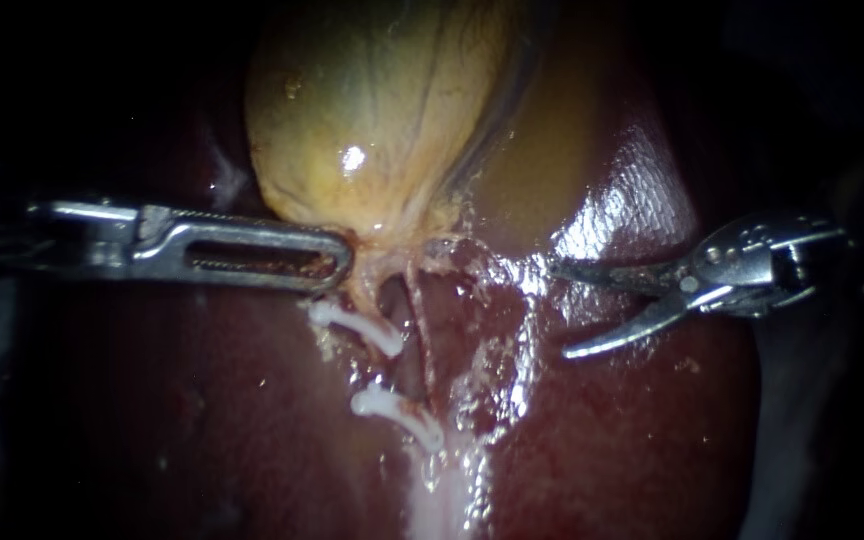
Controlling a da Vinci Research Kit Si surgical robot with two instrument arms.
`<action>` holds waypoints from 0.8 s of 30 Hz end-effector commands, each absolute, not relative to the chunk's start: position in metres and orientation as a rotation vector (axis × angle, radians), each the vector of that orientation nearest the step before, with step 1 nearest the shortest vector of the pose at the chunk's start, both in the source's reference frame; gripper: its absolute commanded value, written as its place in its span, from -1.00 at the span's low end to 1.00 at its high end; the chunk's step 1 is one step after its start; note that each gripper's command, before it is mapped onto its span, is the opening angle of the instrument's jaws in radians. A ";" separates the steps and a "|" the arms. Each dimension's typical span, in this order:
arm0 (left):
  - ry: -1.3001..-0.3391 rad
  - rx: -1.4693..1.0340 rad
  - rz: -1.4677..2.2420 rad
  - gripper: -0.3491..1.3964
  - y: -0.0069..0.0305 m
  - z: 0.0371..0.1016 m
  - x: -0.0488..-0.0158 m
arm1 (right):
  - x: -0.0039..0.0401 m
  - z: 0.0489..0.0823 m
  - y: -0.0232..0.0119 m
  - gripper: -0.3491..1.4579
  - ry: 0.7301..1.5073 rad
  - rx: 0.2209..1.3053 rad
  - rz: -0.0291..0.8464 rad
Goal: Go back from the cut left tube
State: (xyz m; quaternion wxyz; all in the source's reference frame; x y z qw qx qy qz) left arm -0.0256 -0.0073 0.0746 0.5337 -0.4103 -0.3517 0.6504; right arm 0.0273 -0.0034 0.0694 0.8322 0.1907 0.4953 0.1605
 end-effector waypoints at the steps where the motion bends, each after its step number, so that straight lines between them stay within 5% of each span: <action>1: -0.835 -0.978 1.553 -1.00 -0.0074 0.0749 -0.0260 | 0.0274 0.0694 -0.0035 0.97 1.050 0.402 0.336; 24: -0.848 -0.981 1.561 -1.00 -0.0076 0.0770 -0.0281 | 0.0277 0.0695 -0.0034 0.97 1.052 0.383 0.311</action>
